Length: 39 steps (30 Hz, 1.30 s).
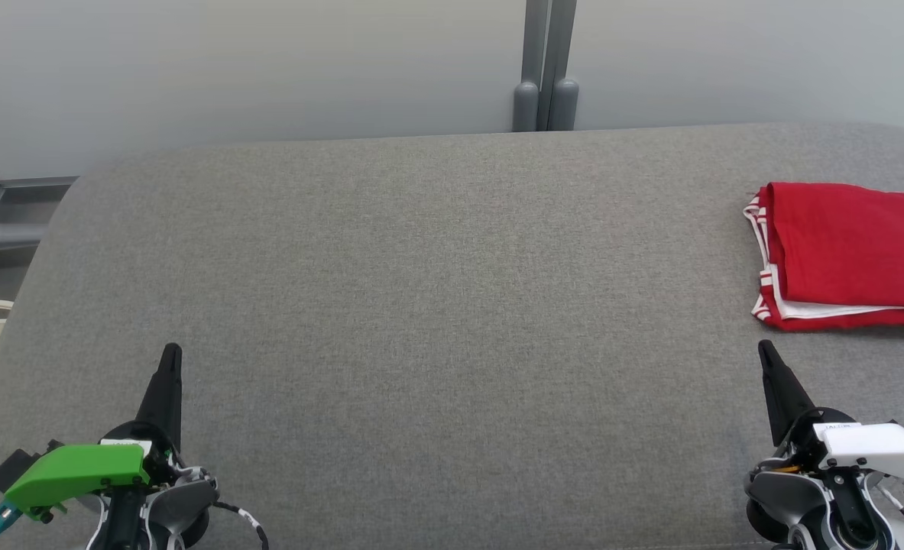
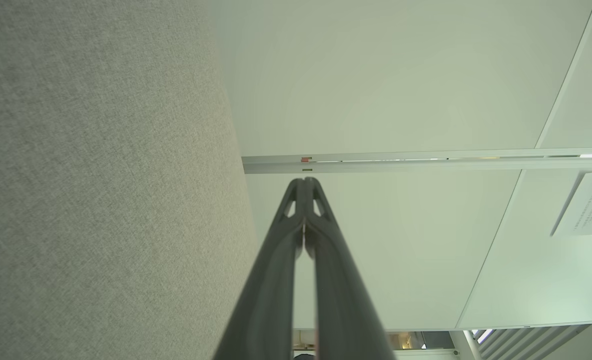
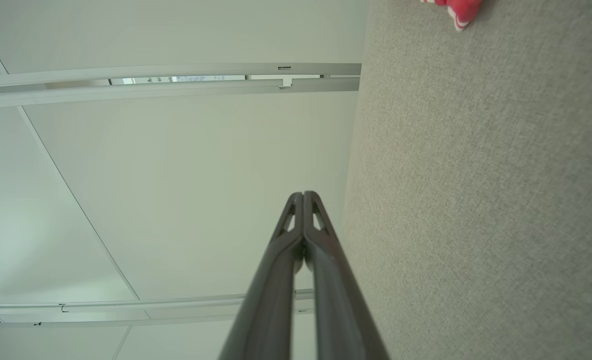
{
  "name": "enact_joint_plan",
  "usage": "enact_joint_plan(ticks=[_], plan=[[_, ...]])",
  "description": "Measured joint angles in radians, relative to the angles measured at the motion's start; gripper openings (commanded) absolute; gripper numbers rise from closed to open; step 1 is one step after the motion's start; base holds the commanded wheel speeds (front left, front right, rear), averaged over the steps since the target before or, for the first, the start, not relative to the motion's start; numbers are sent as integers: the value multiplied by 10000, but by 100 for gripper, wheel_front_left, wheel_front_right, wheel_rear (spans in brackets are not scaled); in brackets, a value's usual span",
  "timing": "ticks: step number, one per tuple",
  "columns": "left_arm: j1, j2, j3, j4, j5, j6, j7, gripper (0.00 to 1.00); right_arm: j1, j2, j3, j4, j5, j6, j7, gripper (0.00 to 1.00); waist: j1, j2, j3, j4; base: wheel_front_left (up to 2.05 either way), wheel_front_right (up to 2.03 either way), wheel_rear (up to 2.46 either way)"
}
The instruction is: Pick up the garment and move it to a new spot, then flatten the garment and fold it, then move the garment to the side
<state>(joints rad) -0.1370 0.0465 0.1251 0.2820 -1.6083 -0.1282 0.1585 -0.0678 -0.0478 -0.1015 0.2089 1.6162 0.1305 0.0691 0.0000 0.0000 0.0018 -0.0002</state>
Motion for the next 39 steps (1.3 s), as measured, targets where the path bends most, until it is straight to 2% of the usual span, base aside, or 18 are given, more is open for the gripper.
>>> enact_joint_plan(ticks=[21, 25, 28, 31, 35, 39], plan=[[175, -42, -50, 69, 10, 61, -199, 0, 135, 44, 38, 67, -23, -59, -82, 0, 0, 0, 0, 0, 0, 0, 0], [255, -90, -205, -288, 723, 184, -357, 0, 172, 92, 153, -180, -748, -184, -144, 0, 0, 0, -1, 0, 0, 0, 0], [407, -121, -301, -533, 1816, 299, -468, 0, 230, 130, 240, -359, -1818, -311, -182, 0, 0, 0, -3, 0, 0, 0, 0], [495, -169, -408, -794, 3338, 414, -587, 0, 261, 173, 326, -550, -3356, -428, -242, 0, 0, 0, -5, 0, 0, 0, 0], [668, -222, -556, -1124, 6094, 558, -748, 0, 367, 224, 443, -794, -6107, -560, -286, 0, 0, 0, -7, 0, 0, 0, 0], [823, -263, -685, -1455, 9421, 673, -903, 0, 429, 276, 550, -1041, -9509, -704, -366, 0, 0, 0, -9, 0, 0, 0, 0]])
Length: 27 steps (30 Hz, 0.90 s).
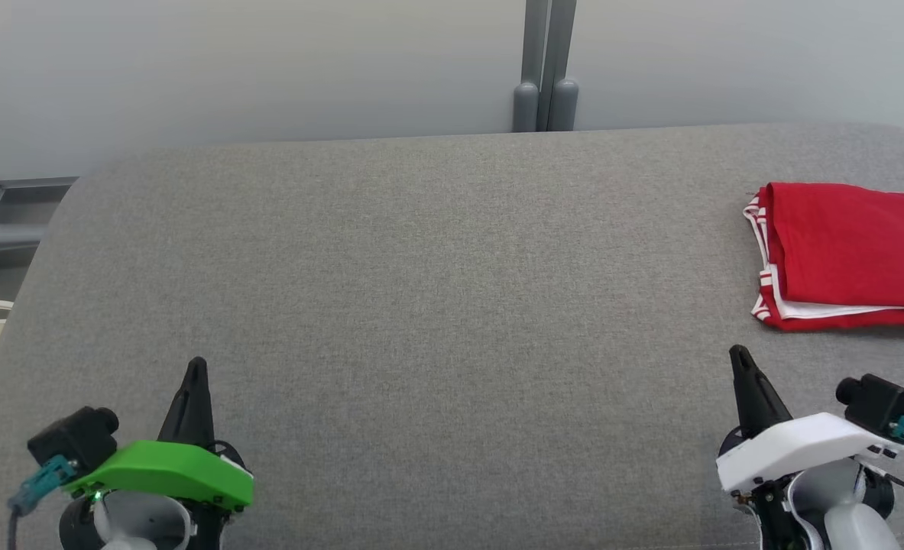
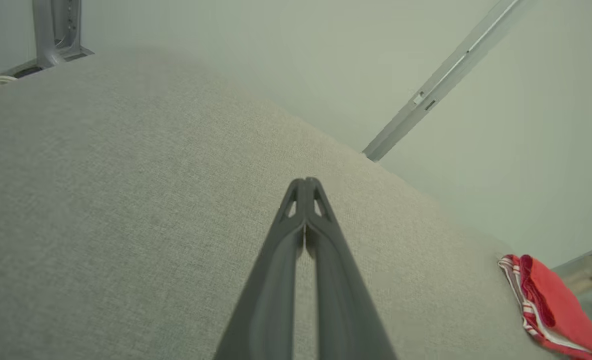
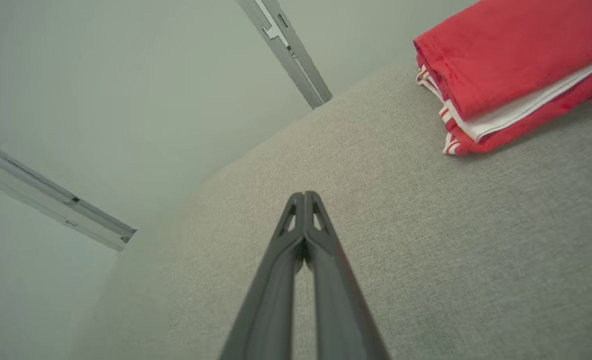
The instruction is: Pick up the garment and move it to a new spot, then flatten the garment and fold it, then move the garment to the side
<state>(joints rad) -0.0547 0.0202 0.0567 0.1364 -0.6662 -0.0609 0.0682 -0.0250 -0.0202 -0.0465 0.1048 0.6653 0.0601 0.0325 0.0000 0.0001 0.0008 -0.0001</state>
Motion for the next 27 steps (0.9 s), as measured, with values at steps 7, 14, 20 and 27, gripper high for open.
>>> enact_joint_plan(ticks=[7, 14, 20, 27], plan=[[258, -86, -253, -575, 4483, 268, -288, 0, 136, 82, 207, -426, -4481, -257, -123, 0, 0, 0, -3, 1, 0, 0, 0], [500, -167, -502, -1162, 6502, 522, -575, 0, 232, 173, 405, -859, -6483, -523, -257, 0, 0, 0, -7, 1, 0, 0, 0], [606, -209, -571, -1290, 6629, 600, -652, 0, 303, 211, 466, -961, -6636, -598, -297, 0, 0, 0, -9, 1, 0, 0, 0], [606, -209, -573, -1290, 6629, 600, -652, 0, 303, 211, 466, -961, -6636, -598, -297, 0, 0, 0, -9, 1, 0, 0, 0]])
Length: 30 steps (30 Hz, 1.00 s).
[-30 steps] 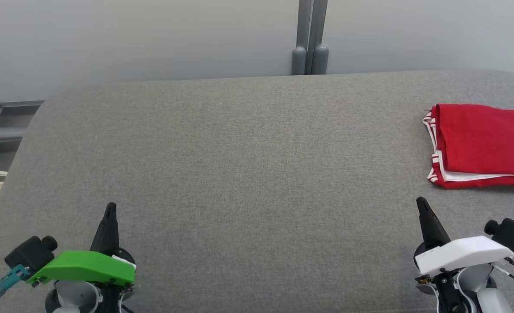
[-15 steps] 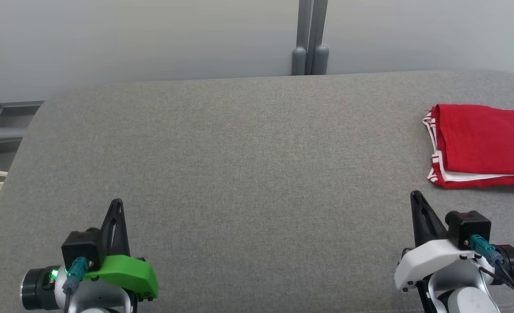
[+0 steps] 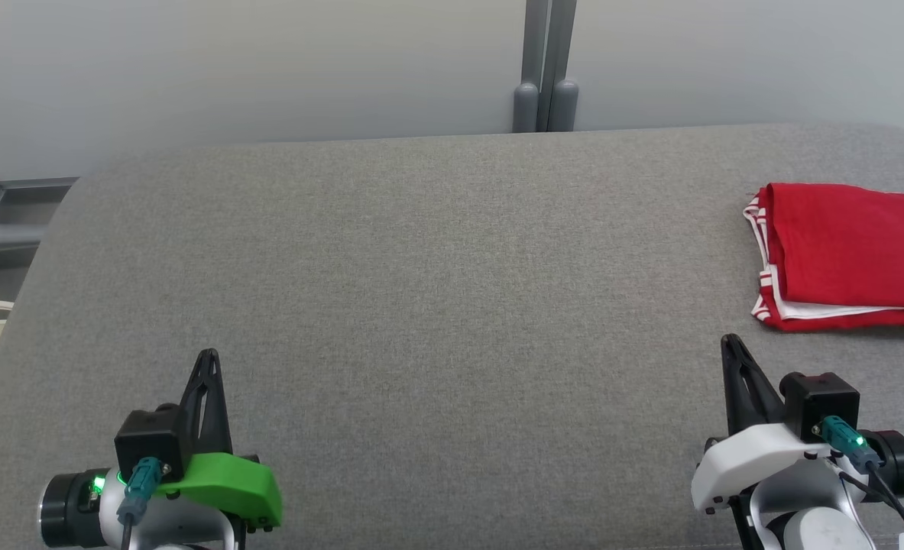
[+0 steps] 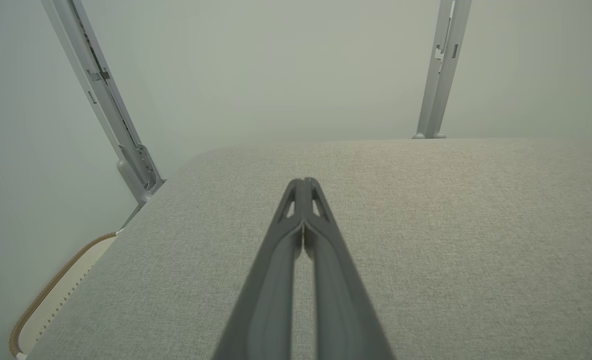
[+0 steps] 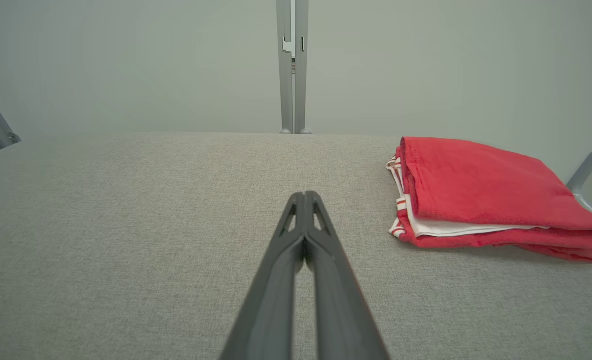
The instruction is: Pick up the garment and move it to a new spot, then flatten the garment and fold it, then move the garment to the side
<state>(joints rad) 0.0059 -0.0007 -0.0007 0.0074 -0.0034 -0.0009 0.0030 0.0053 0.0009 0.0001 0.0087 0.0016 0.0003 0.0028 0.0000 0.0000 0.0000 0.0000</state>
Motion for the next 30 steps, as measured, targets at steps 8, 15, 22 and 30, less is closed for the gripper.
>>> enact_joint_plan(ticks=[8, 15, 22, 30], plan=[[-1, 0, 0, 0, 0, 0, 0, 0, 1, 0, 0, 0, 0, 0, 0, 0, 0, 0, 0, 0, 0, 0, 0], [-1, 0, 0, 0, 0, 0, 0, 0, 1, 0, 0, 0, 0, 0, 0, 0, 0, 0, 0, 0, 0, 0, 0], [-1, 0, 0, 0, 0, 0, 0, 0, 1, 0, 0, 0, 0, 0, 0, 0, 0, 0, 0, 0, 0, 0, 0], [-1, 0, 0, 0, 0, 0, 0, 0, 1, 0, 0, 0, 0, 0, 0, 0, 0, 0, 0, 0, 0, 0, 0]])
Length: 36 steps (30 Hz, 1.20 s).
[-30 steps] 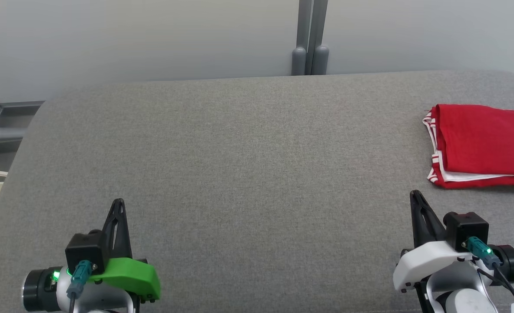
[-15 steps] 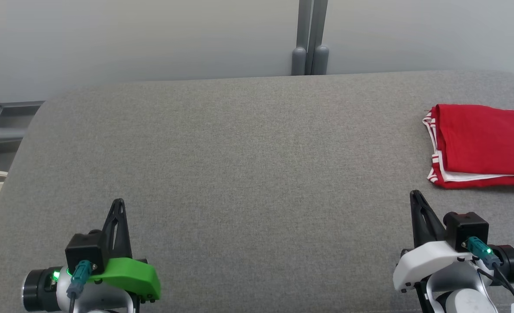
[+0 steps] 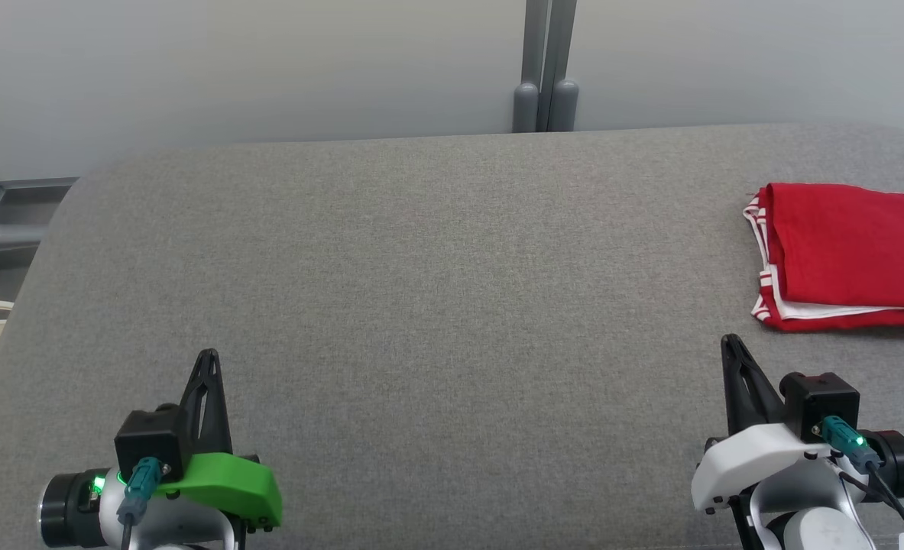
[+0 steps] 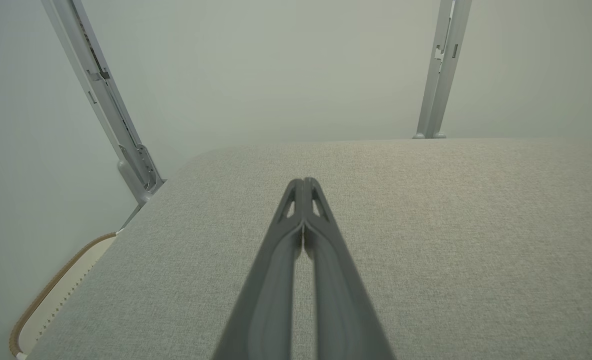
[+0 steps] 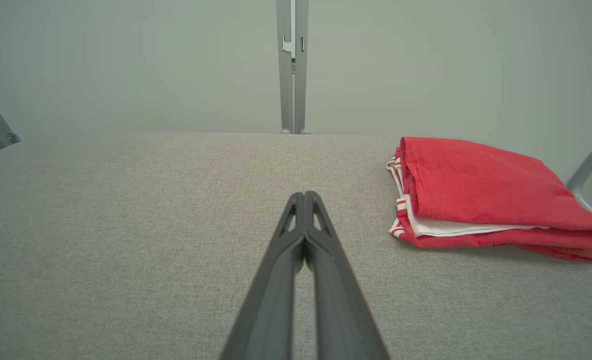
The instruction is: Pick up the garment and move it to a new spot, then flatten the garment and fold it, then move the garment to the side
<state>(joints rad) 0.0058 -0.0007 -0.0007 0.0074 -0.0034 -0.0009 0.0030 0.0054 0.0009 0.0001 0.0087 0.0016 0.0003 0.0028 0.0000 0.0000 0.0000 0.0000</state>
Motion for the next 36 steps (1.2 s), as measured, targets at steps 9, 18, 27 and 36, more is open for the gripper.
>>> enact_joint_plan(ticks=[9, 18, 27, 36], plan=[[0, 0, 0, 0, 0, 0, 0, 0, 0, 0, 0, 0, 0, 0, 0, 0, 0, 0, 0, 0, 0, 0, 0], [0, 0, 0, 0, 0, 0, 0, 0, 0, 0, 0, 0, 0, 0, 0, 0, 0, 0, 0, 0, 0, 0, 0], [0, 0, 0, 0, 0, 0, 0, 0, 0, 0, 0, 0, 0, 0, 0, 0, 0, 0, 0, 0, 0, 0, 0], [0, 0, 0, 0, 0, 0, 0, 0, 0, 0, 0, 0, 0, 0, 0, 0, 0, 0, 0, 0, 0, 0, 0]])
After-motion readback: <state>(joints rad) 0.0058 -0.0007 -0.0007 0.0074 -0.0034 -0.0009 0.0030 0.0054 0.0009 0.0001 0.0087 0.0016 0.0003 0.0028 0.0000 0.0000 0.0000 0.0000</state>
